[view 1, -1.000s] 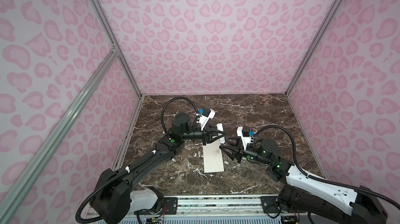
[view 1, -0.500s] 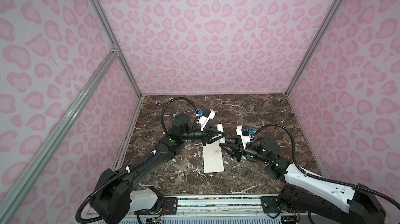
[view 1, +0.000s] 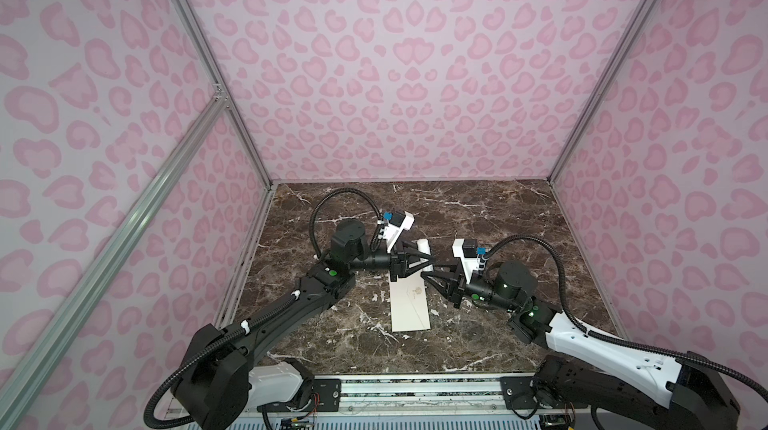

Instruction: Place the letter into the envelope and seal it

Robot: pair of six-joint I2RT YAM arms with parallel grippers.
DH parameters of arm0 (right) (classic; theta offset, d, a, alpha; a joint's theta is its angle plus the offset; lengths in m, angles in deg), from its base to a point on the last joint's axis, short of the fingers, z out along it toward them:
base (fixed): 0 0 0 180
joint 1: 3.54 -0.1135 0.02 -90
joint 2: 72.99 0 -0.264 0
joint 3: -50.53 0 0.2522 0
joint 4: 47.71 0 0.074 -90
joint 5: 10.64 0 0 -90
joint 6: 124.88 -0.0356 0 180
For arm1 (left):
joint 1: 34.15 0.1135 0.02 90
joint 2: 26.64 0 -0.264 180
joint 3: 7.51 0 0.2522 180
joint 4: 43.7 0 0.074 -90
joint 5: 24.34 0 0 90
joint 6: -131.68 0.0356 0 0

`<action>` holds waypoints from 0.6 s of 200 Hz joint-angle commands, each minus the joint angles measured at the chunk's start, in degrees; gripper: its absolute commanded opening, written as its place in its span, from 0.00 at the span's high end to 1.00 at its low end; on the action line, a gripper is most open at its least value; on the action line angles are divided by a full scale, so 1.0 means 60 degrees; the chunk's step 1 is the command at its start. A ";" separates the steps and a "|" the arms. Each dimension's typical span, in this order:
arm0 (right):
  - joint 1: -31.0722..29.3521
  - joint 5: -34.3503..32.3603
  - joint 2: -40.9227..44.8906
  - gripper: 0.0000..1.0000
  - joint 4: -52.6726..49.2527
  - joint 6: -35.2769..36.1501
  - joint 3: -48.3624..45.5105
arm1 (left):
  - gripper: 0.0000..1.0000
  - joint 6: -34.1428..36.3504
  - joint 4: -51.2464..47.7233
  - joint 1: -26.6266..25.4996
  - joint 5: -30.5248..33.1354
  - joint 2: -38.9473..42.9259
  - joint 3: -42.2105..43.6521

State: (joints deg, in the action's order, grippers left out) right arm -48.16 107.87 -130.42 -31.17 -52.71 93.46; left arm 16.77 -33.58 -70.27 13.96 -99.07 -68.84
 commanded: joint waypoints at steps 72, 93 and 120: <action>-0.0792 -0.3136 -0.0147 0.87 -0.1334 0.1027 0.0907 | 0.97 0.0133 -0.1692 -0.0200 0.3866 0.0737 0.0015; -0.1667 -0.5046 -0.0300 0.89 -0.1557 0.1515 0.1208 | 0.97 -0.0037 -0.1738 -0.0390 0.4764 0.0900 0.0114; -0.2689 -0.7079 -0.0848 0.89 -0.1767 0.2178 0.1774 | 0.96 -0.0204 -0.1834 -0.0628 0.5716 0.0967 0.0113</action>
State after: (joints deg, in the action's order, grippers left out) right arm -60.31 78.56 -133.46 -43.56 -44.77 101.74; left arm 16.27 -42.19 -73.37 36.12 -93.34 -68.38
